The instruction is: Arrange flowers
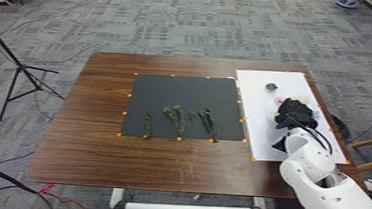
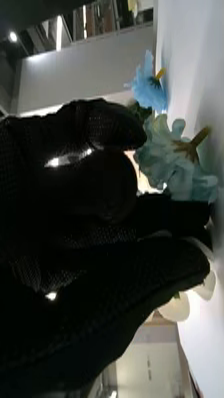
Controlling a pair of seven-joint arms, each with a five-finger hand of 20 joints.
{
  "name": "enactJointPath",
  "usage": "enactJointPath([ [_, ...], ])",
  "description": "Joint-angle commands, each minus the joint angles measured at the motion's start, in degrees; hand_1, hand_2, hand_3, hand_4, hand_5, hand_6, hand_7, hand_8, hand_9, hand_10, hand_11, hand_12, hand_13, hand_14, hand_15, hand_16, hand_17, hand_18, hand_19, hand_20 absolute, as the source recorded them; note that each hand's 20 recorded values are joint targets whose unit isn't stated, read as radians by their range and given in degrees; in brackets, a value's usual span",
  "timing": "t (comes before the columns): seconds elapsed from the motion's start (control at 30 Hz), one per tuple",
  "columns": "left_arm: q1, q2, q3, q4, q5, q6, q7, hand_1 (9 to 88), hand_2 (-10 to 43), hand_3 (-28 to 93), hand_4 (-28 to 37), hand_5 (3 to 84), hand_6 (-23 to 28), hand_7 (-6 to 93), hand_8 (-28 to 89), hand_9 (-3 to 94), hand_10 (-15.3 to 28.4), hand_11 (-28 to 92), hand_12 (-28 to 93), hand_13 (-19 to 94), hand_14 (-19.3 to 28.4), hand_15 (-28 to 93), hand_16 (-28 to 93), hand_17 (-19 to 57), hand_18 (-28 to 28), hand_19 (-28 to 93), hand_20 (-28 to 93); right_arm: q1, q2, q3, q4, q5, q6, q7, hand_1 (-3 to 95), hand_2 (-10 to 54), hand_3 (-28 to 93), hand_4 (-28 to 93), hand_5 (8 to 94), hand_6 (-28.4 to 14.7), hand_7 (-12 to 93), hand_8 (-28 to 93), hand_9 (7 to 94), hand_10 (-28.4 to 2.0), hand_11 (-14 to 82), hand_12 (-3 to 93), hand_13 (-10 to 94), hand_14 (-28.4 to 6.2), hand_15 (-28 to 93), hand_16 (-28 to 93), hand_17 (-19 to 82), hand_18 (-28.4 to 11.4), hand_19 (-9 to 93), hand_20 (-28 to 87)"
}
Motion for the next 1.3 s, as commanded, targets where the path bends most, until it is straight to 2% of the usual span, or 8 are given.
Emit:
enactJointPath([
  [0.03, 0.81, -0.39, -0.55, -0.23, -0.05, 0.13, 0.4, 22.3, 18.0, 70, -28.3, 36.8, 8.6, 8.4, -7, 29.6, 13.7, 13, 11, 21, 14.1, 26, -4, -5.0, 11.8, 24, 11, -1.45, 0.49, 0.07, -4.09, 0.08, 4.46, -0.23, 60.1, -9.4, 67, -28, 77.6, -0.5, 24, 4, 81.6, -9.1, 4.1, 26.8, 78, -7.5, 73, 28, 37, -24.5, 85, 39],
  [0.23, 0.78, -0.4, -0.18, -0.19, -0.25, 0.13, 0.75, 22.3, 18.0, 70, -28.3, 36.7, 8.6, 8.4, -7, 29.7, 13.7, 13, 11, 21, 14.1, 26, -4, -4.9, 11.8, 24, 11, -0.66, 1.62, -0.91, -7.31, -1.31, 9.01, -1.04, 59.5, -9.5, 68, -28, 77.5, -0.9, 25, 4, 78.6, -9.3, 5.3, 23.2, 78, -7.3, 72, 29, 38, -24.5, 85, 38],
  [0.4, 1.24, -0.62, -0.24, -0.46, -0.29, 0.11, 0.87, 22.3, 17.9, 70, -28.3, 36.7, 8.6, 8.4, -7, 29.7, 13.6, 13, 11, 21, 14.1, 26, -4, -4.9, 11.8, 24, 11, -0.3, 1.62, -2.07, -9.55, -0.37, 10.59, -4.02, 59.3, -9.5, 69, -28, 77.8, -1.0, 25, 4, 76.5, -9.4, 6.5, 20.3, 78, -7.2, 72, 29, 38, -24.2, 85, 38],
  [0.77, 1.47, -0.47, 0.39, -0.67, -0.27, 0.07, 1.14, 22.4, 17.9, 70, -28.3, 36.7, 8.5, 8.4, -7, 29.5, 13.5, 13, 11, 21, 14.1, 26, -4, -5.0, 11.8, 24, 11, 6.32, -3.95, -9.95, -10.15, 4.9, 10.01, -12.42, 59.2, -9.5, 69, -28, 77.9, -1.0, 26, 4, 74.8, -9.3, 8.1, 18.4, 77, -7.2, 72, 29, 37, -23.6, 85, 37],
  [1.0, 0.89, 0.27, 0.72, -0.25, -0.24, 0.24, 1.05, 22.3, 17.9, 70, -28.3, 36.7, 8.5, 8.4, -7, 29.5, 13.4, 13, 11, 21, 14.0, 25, -4, -4.8, 11.7, 24, 11, 12.27, -8.26, -19.59, -7.44, 3.19, 8.77, -16.01, 59.1, -9.5, 70, -28, 78.1, -1.0, 26, 4, 75.7, -9.1, 8.0, 19.0, 77, -7.4, 72, 29, 37, -23.7, 84, 37],
  [1.1, 0.93, 0.23, 0.89, -0.18, -0.18, 0.32, 0.9, 22.3, 17.9, 70, -28.3, 36.6, 8.5, 8.4, -7, 29.5, 13.3, 13, 11, 21, 13.9, 25, -4, -4.8, 11.7, 24, 11, 14.69, -11.77, -21.96, -4.31, 4.31, 5.75, -17.57, 58.9, -9.5, 70, -28, 78.0, -0.9, 27, 4, 75.9, -9.1, 7.8, 19.5, 77, -7.4, 72, 29, 37, -23.8, 84, 37],
  [1.23, 0.51, 0.4, 1.27, -0.01, 0.06, 0.34, 0.42, 22.1, 17.8, 70, -28.3, 36.6, 8.4, 8.6, -7, 29.4, 13.2, 13, 11, 21, 13.7, 25, -4, -4.7, 11.7, 24, 11, 17.9, -14.62, -25.44, -0.4, 2.58, 2.91, -16.96, 58.7, -9.5, 71, -28, 77.9, -0.9, 27, 4, 76.2, -9.1, 7.8, 19.9, 77, -7.4, 71, 29, 37, -24.0, 84, 37],
  [1.3, 0.47, 0.6, 1.26, 0.04, 0.07, 0.49, 0.33, 22.1, 17.8, 70, -28.3, 36.5, 8.3, 8.6, -7, 29.4, 13.1, 13, 11, 21, 13.8, 25, -4, -4.8, 11.6, 24, 11, 19.6, -15.58, -27.67, 1.35, 1.83, 3.39, -15.85, 58.6, -9.5, 71, -28, 77.8, -0.9, 27, 5, 76.3, -9.1, 7.6, 20.0, 78, -7.4, 71, 29, 37, -24.0, 84, 37],
])
